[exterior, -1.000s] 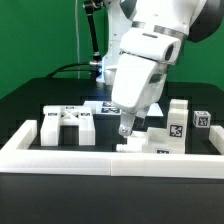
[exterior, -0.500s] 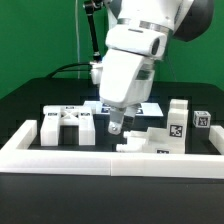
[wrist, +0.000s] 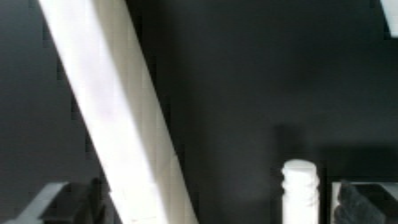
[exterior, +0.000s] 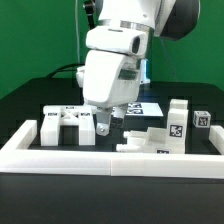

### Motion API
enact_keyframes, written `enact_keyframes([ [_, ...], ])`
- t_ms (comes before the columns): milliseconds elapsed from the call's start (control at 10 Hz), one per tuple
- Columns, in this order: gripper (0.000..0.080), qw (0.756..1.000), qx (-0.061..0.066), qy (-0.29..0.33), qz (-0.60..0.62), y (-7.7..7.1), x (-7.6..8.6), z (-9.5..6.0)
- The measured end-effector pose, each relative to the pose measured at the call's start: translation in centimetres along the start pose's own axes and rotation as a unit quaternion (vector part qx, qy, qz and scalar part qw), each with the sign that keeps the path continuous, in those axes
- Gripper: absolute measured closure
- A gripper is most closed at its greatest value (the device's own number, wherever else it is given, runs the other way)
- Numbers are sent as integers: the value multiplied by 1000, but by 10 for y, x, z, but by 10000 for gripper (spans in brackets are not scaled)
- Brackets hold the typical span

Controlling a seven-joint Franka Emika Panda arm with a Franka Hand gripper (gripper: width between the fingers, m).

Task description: Assemble chair

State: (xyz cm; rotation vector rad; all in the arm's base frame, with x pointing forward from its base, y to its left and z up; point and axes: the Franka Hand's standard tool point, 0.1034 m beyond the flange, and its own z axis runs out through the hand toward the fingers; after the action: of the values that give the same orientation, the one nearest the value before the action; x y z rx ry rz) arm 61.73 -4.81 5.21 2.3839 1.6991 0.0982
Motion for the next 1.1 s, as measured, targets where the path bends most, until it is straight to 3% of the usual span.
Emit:
enact_keyframes([
  [100, 151, 1000, 0, 2, 10, -3, 7, 0],
  [400, 151, 1000, 2, 0, 10, -4, 2, 1],
  [500, 151, 1000, 8, 1, 0, -11, 4, 3],
  [800, 151, 999, 15, 2, -31, -20, 26, 0],
  [1100, 151, 1000, 13, 2, -17, -18, 20, 1],
])
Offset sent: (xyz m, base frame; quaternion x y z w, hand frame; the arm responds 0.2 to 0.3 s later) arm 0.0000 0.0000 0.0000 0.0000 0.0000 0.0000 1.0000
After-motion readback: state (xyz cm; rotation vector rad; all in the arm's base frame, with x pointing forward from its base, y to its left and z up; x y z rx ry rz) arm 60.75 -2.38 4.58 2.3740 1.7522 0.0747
